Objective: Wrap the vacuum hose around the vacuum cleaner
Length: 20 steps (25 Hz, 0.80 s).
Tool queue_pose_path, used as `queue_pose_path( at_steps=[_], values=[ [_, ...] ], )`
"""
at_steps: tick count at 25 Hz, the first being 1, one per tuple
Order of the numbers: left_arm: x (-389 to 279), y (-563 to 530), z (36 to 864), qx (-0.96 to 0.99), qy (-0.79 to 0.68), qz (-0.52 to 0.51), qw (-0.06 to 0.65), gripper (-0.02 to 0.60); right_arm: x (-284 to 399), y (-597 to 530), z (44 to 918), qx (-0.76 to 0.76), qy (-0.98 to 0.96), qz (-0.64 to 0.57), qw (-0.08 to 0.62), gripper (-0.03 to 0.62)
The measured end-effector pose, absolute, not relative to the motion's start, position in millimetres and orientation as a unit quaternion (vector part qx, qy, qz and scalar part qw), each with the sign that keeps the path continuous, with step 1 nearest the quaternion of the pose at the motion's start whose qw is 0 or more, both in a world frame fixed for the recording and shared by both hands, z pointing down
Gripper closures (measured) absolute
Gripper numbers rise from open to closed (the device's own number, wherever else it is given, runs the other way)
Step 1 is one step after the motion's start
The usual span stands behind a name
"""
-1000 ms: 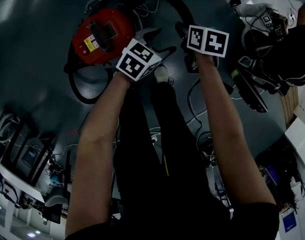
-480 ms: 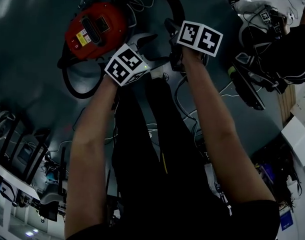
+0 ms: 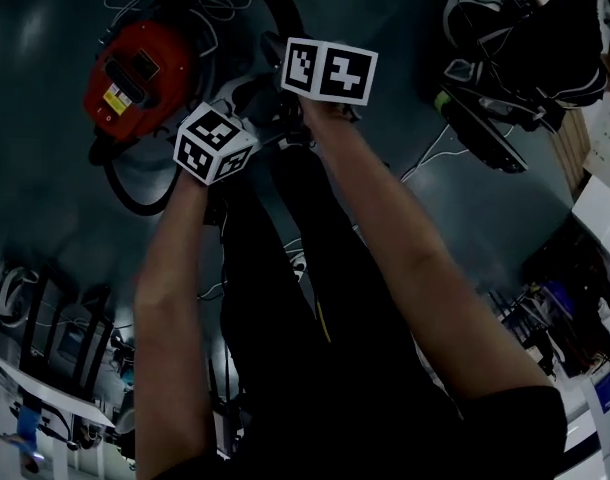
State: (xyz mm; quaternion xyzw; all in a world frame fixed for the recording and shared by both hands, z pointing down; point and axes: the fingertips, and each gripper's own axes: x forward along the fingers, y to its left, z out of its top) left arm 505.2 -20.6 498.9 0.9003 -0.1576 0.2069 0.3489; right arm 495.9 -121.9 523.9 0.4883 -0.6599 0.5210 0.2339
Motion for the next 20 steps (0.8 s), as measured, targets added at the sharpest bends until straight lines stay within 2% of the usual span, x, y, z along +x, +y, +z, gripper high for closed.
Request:
queue_pose_path(
  at_steps=[7,8,13,20],
  values=[
    [538.3,13.0,495.8,0.901,-0.071,0.205,0.375,0.198,496.1,-102.3,516.2,0.442,-0.685,0.548,0.19,0.373],
    [544.0,17.0,495.3,0.9,-0.06,0.205,0.38,0.181,494.9,-100.2,513.9,0.436,-0.691,0.546,0.186,0.373],
    [560.0,24.8,497.4,0.898,-0.026,0.201,0.391,0.211,491.8,-93.5,504.0,0.414,-0.7,0.563,0.145,0.373],
    [570.5,28.7,498.9,0.88,-0.023,0.201,0.429,0.257,495.8,-90.5,505.8,0.392,-0.709,0.566,0.155,0.37]
  ],
)
